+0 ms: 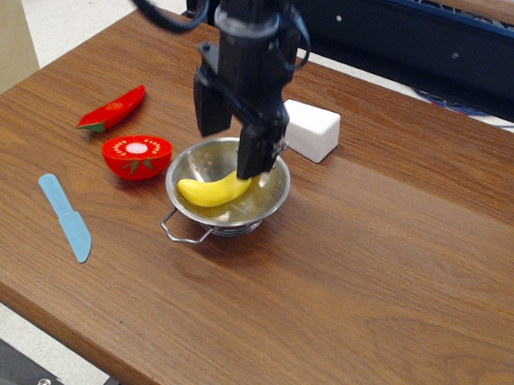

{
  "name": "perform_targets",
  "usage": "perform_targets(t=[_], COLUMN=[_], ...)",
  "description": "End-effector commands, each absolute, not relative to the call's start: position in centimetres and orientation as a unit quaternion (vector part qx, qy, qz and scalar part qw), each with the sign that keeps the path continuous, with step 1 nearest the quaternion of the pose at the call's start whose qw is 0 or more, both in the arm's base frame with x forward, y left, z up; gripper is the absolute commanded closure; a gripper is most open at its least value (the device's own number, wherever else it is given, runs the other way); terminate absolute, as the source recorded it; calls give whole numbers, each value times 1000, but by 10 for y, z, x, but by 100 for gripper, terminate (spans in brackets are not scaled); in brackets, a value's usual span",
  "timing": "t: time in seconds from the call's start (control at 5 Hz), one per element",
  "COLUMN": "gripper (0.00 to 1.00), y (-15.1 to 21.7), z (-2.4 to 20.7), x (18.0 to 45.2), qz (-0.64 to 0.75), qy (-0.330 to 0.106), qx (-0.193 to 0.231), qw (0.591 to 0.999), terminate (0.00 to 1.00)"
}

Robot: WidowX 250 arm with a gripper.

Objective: Take banana out of colander

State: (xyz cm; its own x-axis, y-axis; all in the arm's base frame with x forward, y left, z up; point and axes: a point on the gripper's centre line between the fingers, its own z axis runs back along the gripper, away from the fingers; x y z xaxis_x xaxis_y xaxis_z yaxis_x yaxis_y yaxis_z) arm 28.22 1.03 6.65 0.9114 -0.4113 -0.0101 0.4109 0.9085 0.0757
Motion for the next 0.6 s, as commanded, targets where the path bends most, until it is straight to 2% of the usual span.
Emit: perform_targets(t=[0.0, 0.4], gripper=[0, 0], y=[21, 28], z=[69, 54], x=[286, 287], qz=[-201, -176], qy=[-30, -29], qx=[41, 39], qw=[978, 983], terminate=[0, 0])
